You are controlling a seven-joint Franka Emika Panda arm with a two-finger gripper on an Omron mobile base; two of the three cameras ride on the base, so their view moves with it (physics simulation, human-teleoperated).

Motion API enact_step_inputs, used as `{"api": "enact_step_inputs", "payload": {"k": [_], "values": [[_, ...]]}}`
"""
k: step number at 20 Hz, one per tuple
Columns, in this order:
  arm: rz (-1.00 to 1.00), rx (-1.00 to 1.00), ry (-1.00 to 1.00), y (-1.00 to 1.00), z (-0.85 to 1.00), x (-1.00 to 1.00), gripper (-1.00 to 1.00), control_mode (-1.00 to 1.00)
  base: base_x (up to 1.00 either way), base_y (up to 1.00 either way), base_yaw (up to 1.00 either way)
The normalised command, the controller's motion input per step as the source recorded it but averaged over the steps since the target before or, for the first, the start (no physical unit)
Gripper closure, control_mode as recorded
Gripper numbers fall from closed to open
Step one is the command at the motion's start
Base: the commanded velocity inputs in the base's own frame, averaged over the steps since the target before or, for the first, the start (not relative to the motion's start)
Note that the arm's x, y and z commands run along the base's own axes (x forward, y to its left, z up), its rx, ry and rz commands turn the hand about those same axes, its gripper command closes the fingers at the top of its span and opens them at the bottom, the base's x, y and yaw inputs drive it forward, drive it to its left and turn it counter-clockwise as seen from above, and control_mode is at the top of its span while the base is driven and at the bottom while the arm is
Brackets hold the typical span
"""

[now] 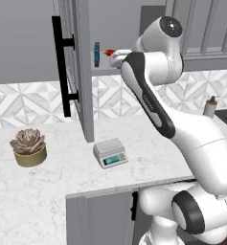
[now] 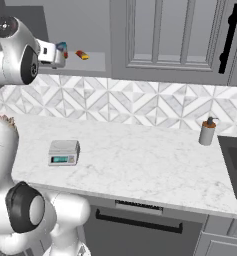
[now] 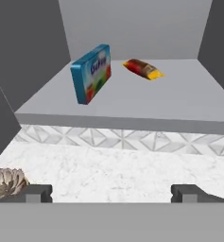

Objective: Pick the boxed food and place it on the digital scale for weighing, and close the cabinet.

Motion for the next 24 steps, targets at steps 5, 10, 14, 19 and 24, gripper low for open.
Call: {"api": "enact_step_inputs", "payload": {"k": [5,10,14,19,24], "values": [[0.00,0.00,0.00,0.10,0.00,0.54,-1.00,-1.00,0.00,0.00,0.00],[0.00,0.00,0.00,0.07,0.00,0.38,-1.00,-1.00,0.00,0.00,0.00],[0.00,0.00,0.00,0.10,0.01,0.34,-1.00,-1.00,0.00,0.00,0.00],[0.00,-0.03,-0.02,0.19,0.00,0.25,-1.00,-1.00,0.00,0.00,0.00],[0.00,-0.01,-0.07,0.32,0.01,0.01,-1.00,-1.00,0.00,0.00,0.00]]}}
